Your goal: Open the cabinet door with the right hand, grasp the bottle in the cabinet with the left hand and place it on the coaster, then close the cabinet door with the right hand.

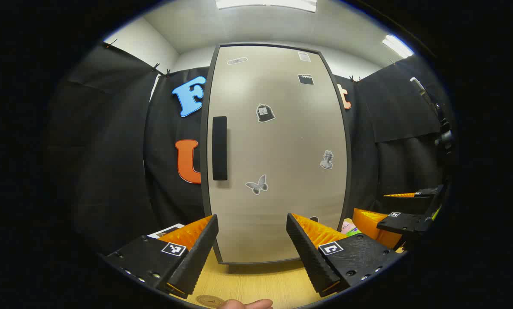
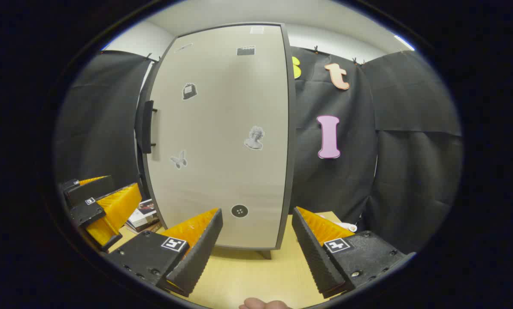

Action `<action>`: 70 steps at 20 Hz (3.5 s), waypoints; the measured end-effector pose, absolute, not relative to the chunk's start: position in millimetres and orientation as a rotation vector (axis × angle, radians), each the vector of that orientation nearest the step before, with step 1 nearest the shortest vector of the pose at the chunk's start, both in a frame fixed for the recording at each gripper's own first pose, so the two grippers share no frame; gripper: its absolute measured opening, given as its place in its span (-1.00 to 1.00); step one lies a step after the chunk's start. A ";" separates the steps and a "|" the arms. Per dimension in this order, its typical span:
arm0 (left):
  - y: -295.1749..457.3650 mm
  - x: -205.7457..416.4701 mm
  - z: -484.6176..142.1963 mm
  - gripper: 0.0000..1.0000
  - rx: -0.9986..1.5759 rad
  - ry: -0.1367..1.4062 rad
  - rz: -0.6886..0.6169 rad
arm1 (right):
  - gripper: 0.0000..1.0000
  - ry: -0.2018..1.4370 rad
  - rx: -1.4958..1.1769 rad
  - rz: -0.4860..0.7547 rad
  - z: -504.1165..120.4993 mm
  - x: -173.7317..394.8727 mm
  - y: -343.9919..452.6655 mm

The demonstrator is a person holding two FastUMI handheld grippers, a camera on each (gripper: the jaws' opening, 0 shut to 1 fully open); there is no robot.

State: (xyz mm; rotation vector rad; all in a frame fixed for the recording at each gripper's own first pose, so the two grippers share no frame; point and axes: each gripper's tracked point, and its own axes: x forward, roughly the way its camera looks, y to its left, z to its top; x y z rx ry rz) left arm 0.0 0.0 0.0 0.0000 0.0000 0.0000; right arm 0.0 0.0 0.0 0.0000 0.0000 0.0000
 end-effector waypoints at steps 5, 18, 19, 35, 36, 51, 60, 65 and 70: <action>11.2 -6.3 7.0 0.92 -0.010 -0.019 0.007 | 1.00 -0.009 0.020 -0.006 1.0 -3.4 7.6; 5.4 -7.6 6.6 0.92 0.072 -0.056 -0.079 | 1.00 -0.092 0.039 -0.170 22.2 -31.8 -0.3; 4.7 -8.1 6.4 0.93 0.062 -0.054 -0.083 | 1.00 -0.107 0.034 -0.168 26.9 -37.0 3.5; 26.1 -5.5 20.3 0.93 -0.019 -0.055 -0.024 | 1.00 -0.183 0.056 0.090 62.2 -17.9 53.4; 26.1 -6.5 21.6 0.92 -0.026 -0.059 -0.033 | 1.00 -0.182 0.059 0.106 65.0 -13.1 58.2; 98.5 -57.4 17.1 0.92 0.014 -0.060 0.062 | 1.00 -0.211 0.012 0.298 121.6 63.6 169.3; 135.8 -80.6 -4.8 1.00 -0.007 -0.015 0.144 | 1.00 -0.196 -0.060 0.340 128.4 93.6 247.1; 147.7 -89.6 -23.3 0.92 -0.024 0.027 0.168 | 1.00 -0.129 -0.106 0.298 119.3 117.4 263.3; 158.1 -89.1 -33.7 0.93 -0.071 0.047 0.197 | 0.08 -0.111 -0.134 0.263 115.7 129.3 277.6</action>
